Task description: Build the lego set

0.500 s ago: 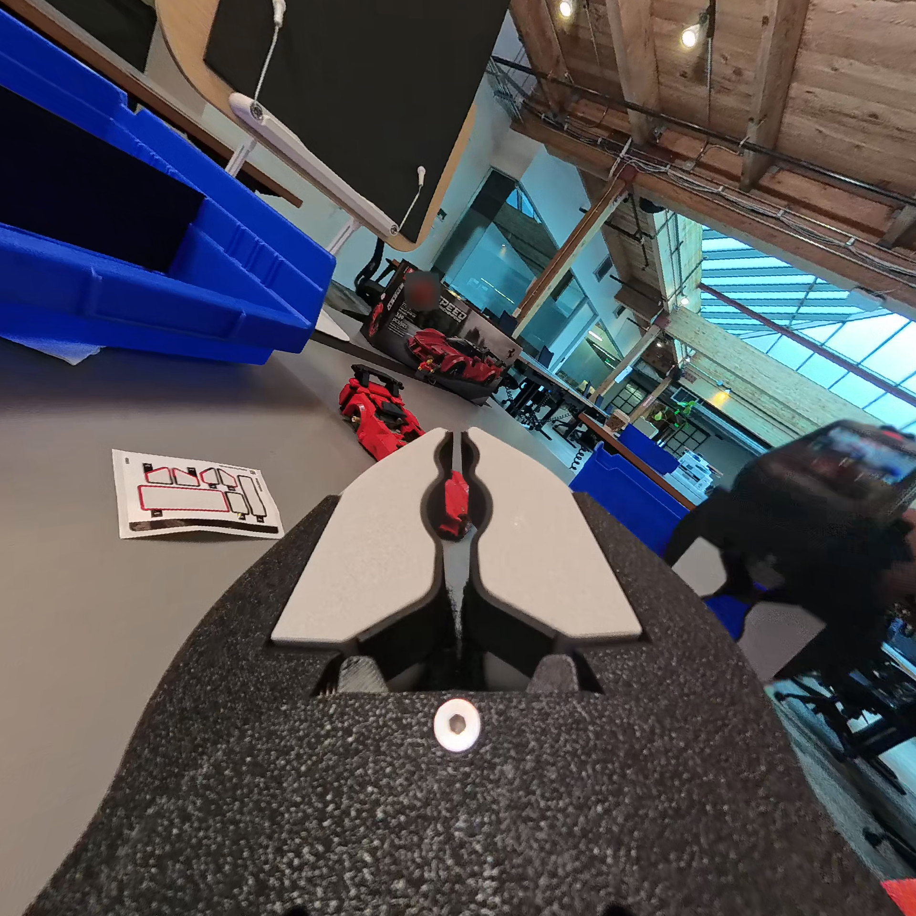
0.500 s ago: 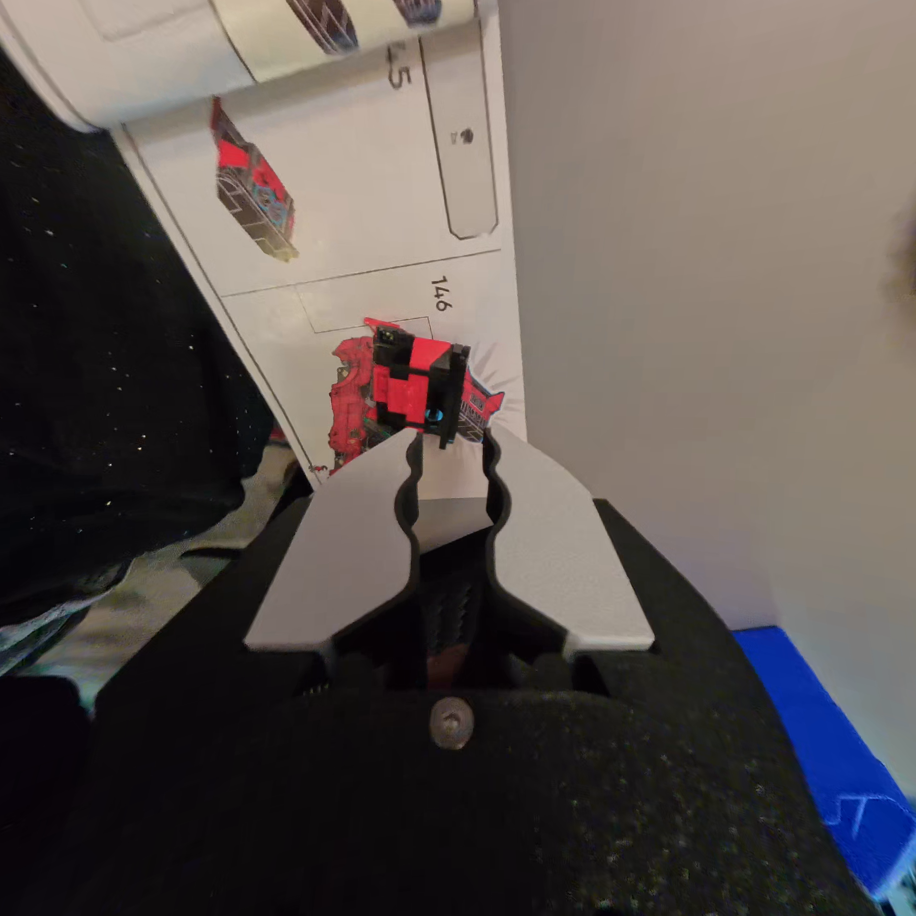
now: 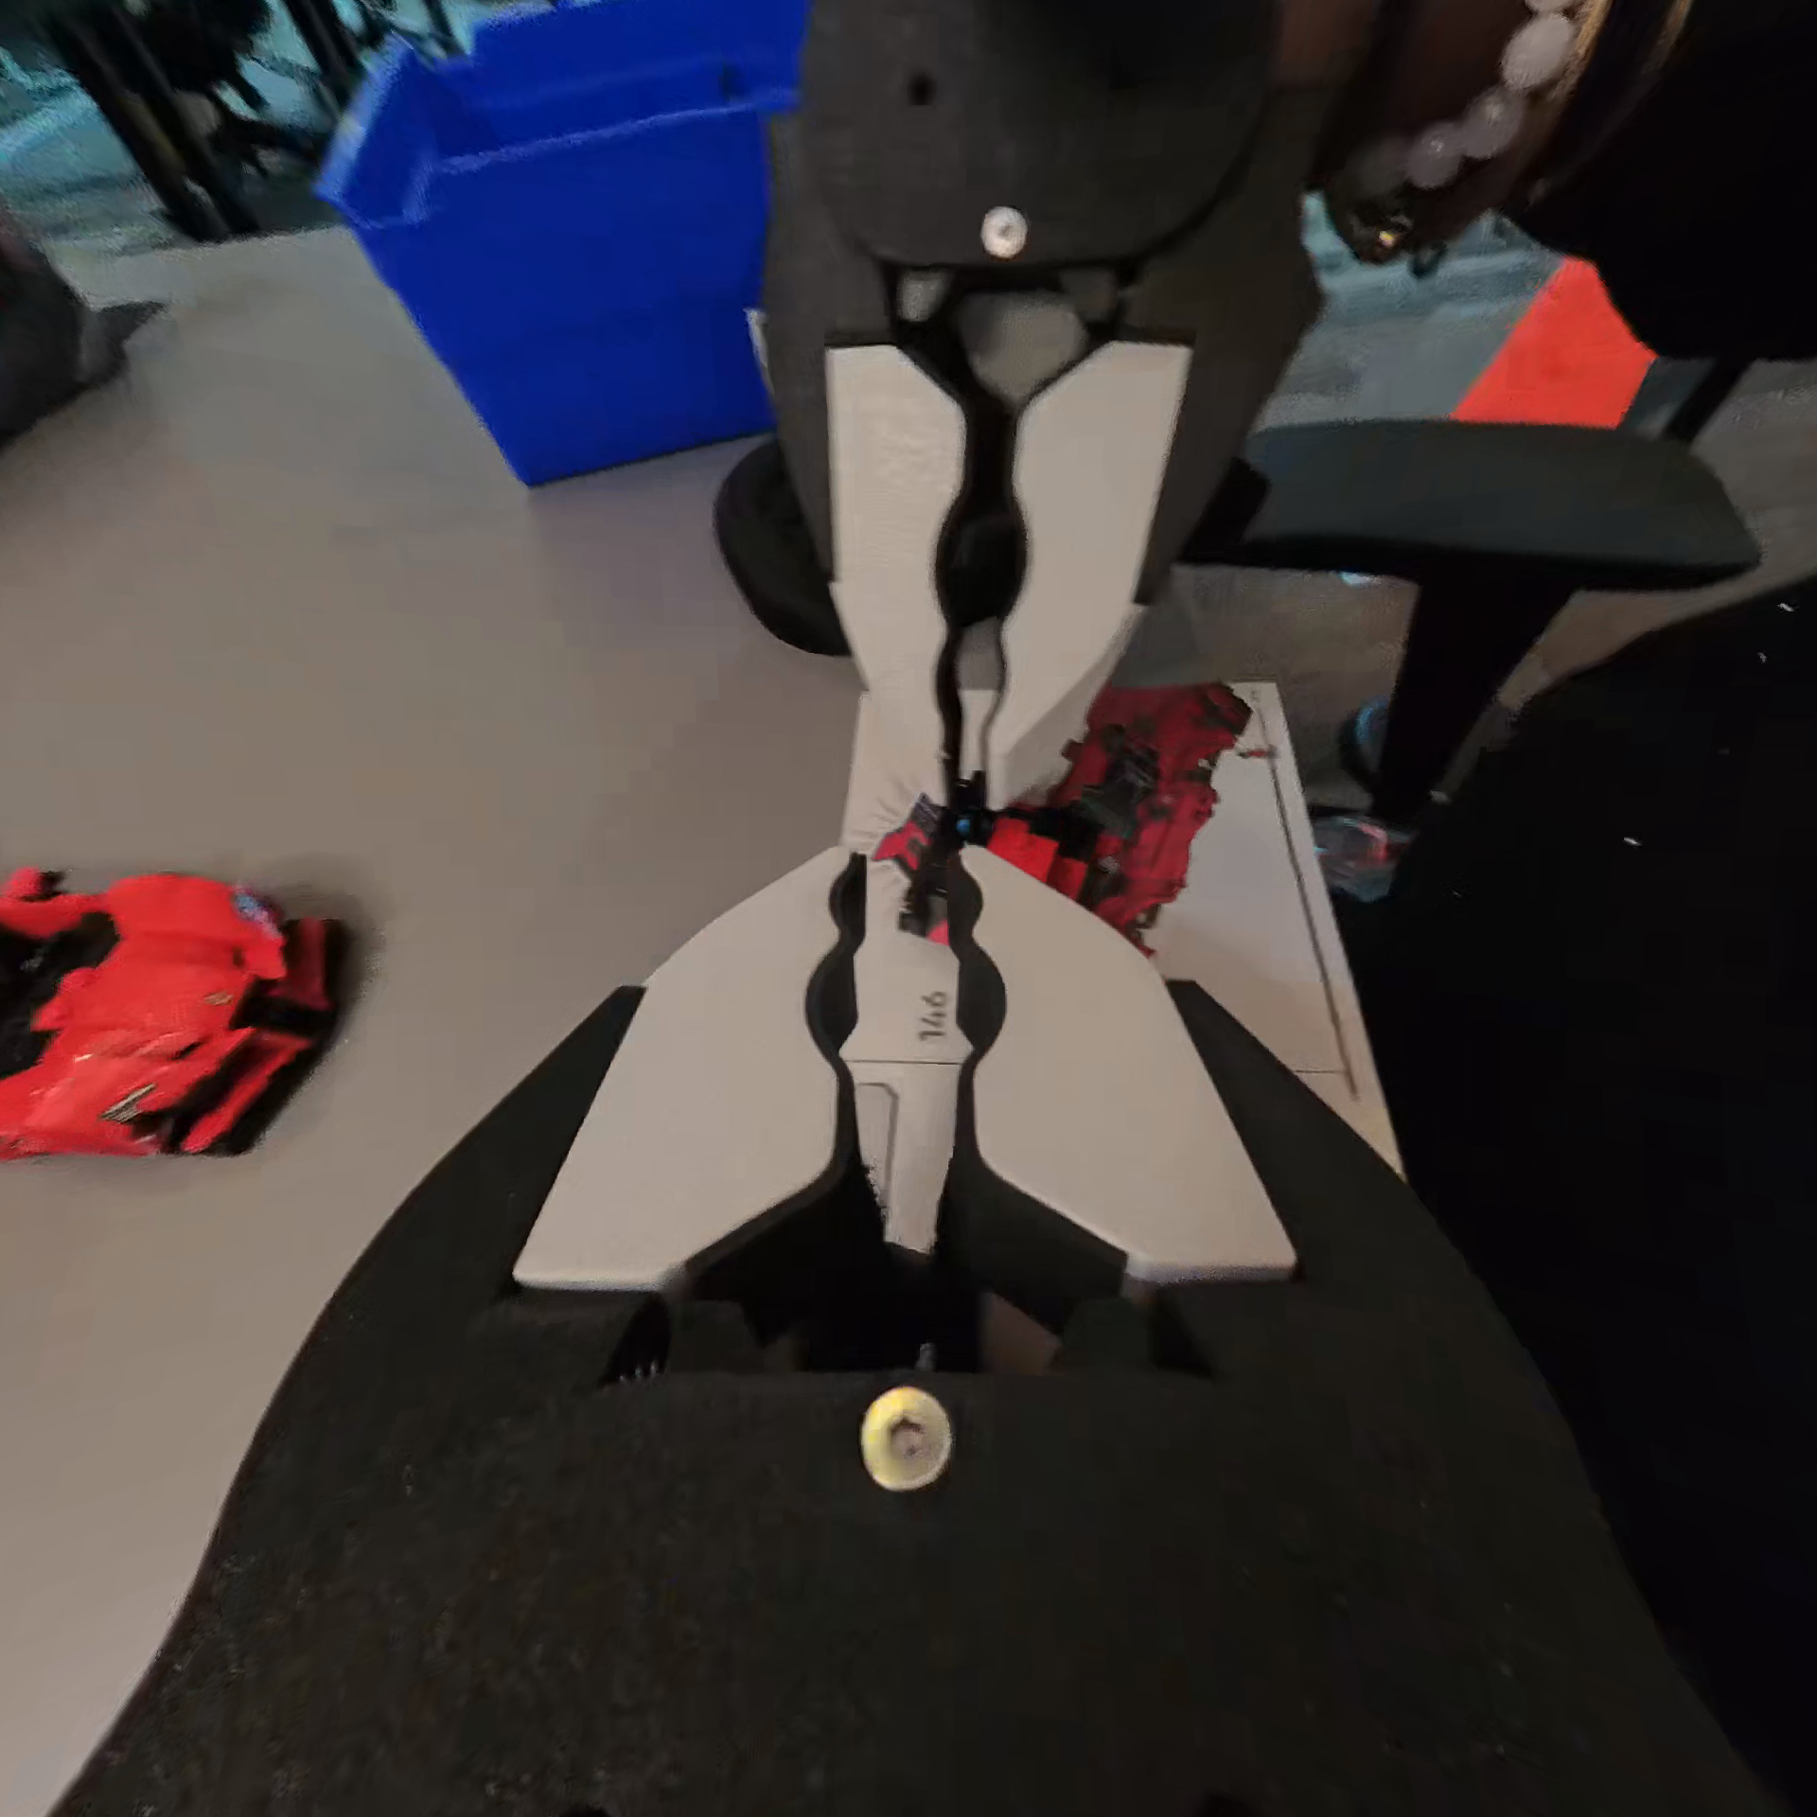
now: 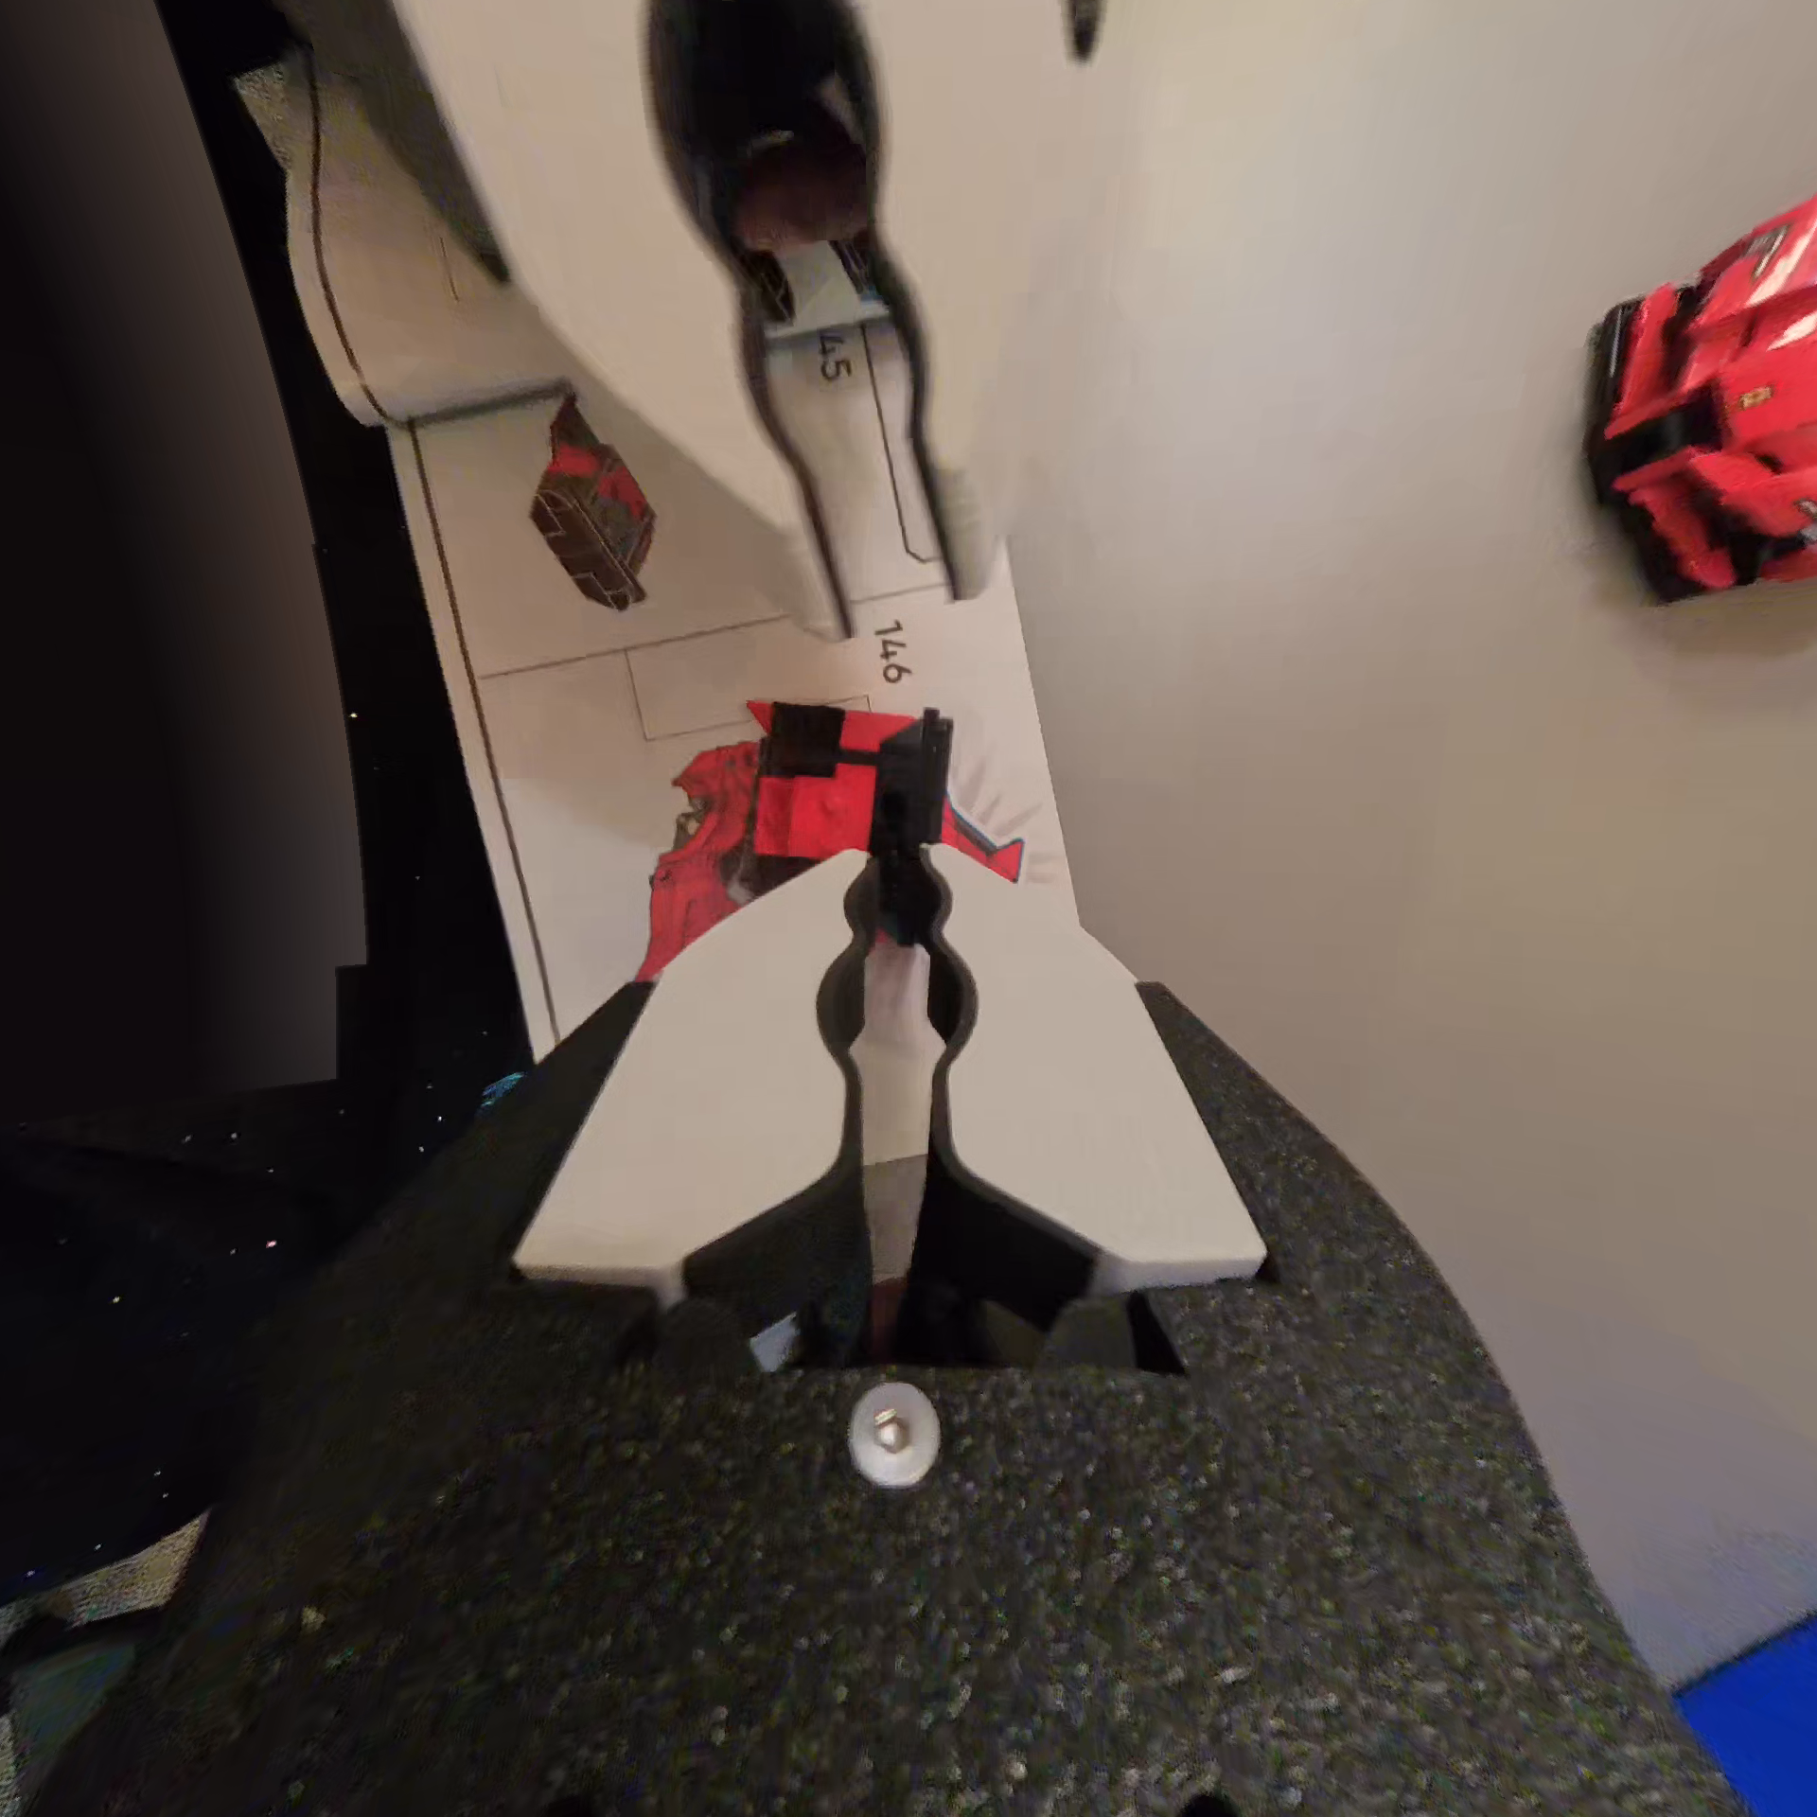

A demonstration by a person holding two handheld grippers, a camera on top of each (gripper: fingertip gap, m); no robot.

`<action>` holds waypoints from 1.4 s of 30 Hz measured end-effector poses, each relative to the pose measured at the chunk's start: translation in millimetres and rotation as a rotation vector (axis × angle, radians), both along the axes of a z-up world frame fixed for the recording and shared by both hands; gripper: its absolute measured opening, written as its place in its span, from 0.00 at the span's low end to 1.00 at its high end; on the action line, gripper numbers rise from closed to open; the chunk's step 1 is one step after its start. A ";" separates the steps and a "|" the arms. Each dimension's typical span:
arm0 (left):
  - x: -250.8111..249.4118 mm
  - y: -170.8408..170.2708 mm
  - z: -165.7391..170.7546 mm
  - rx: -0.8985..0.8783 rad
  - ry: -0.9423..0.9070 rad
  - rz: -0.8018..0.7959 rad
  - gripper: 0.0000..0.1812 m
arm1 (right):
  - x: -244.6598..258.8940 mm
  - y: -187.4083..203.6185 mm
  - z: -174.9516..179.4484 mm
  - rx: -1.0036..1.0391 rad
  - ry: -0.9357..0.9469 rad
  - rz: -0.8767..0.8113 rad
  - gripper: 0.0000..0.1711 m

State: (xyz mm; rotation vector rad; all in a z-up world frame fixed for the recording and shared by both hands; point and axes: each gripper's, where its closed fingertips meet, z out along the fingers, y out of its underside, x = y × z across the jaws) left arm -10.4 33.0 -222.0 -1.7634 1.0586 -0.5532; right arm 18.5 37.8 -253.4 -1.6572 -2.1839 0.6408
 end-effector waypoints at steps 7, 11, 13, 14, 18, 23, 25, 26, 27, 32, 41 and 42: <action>13.5 -4.5 -20.0 -0.066 0.089 -0.036 0.05 | -5.9 -2.8 -0.2 -0.044 0.086 0.015 0.03; 15.4 -3.4 -23.2 -0.067 0.109 -0.036 0.03 | -5.7 -1.1 -0.3 -0.043 0.081 0.016 0.03; 17.0 -3.7 -26.2 -0.067 0.126 -0.042 0.03 | -6.1 -1.2 0.1 -0.043 0.084 0.020 0.03; 17.5 -3.6 -28.2 -0.071 0.137 -0.043 0.03 | -6.3 -2.0 0.0 -0.042 0.083 0.025 0.03; 19.3 -3.4 -33.8 -0.074 0.176 -0.044 0.02 | -7.4 -1.7 -0.1 -0.026 0.073 0.032 0.02; 20.7 -3.7 -34.4 -0.073 0.175 -0.050 0.00 | -7.1 -1.7 -0.8 0.007 0.016 0.053 0.02; 20.8 -3.9 -34.4 -0.073 0.173 -0.052 0.00 | -7.7 -1.4 -0.9 0.020 -0.011 0.056 0.02; 21.0 -4.1 -34.5 -0.073 0.172 -0.054 0.00 | -7.5 -1.4 -1.2 0.018 -0.029 0.053 0.02; 21.2 -4.3 -34.4 -0.072 0.172 -0.056 0.00 | -7.2 -1.4 -1.4 0.015 -0.047 0.048 0.02; 21.8 -4.6 -34.5 -0.068 0.171 -0.058 0.00 | -6.7 -1.1 -2.2 0.011 -0.129 0.018 0.01; 23.1 -5.8 -34.6 -0.069 0.168 -0.068 0.00 | -5.1 -0.9 -4.3 0.012 -0.248 -0.004 0.01; 23.0 -5.8 -34.6 -0.069 0.168 -0.068 0.00 | -5.2 -1.0 -4.4 0.009 -0.254 -0.005 0.01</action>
